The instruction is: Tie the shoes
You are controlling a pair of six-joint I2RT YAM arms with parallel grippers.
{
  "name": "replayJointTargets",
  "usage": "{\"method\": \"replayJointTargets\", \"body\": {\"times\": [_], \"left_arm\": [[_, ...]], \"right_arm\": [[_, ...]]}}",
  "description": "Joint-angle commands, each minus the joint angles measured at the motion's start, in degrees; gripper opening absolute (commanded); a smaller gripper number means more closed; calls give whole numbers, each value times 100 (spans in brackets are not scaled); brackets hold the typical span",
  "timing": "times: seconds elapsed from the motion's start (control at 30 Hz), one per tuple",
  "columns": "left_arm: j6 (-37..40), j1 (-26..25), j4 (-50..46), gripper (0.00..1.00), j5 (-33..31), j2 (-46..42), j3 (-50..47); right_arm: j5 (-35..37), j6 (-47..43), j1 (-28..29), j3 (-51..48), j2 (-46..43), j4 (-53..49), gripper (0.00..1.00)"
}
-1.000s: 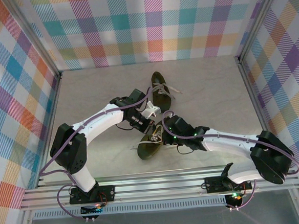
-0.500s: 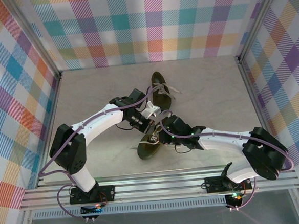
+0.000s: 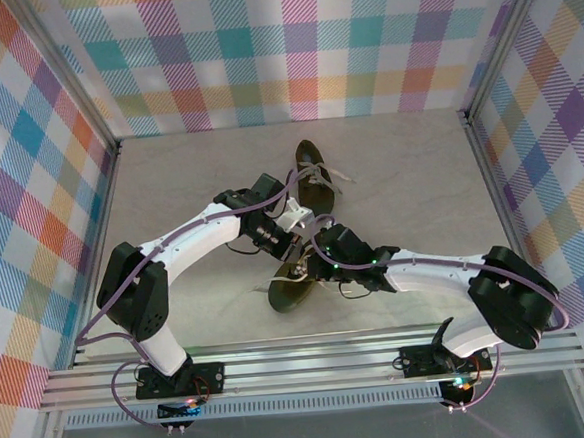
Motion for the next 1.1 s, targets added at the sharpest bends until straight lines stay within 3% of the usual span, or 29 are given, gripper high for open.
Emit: {"method": "replayJointTargets", "body": {"times": [0.0,0.33,1.07], "left_arm": [[82,-39,-140,0,4,-163,-30],[87,-38,-164,0,39,-60,28],[-14,-36,-123,0,-294,-27,-36]], "right_arm": [[164,-48,-31,-169,-284,101,19],[123,-68,-22,-341,-758,115,19],[-19,7,-20,-172,-142,649,20]]}}
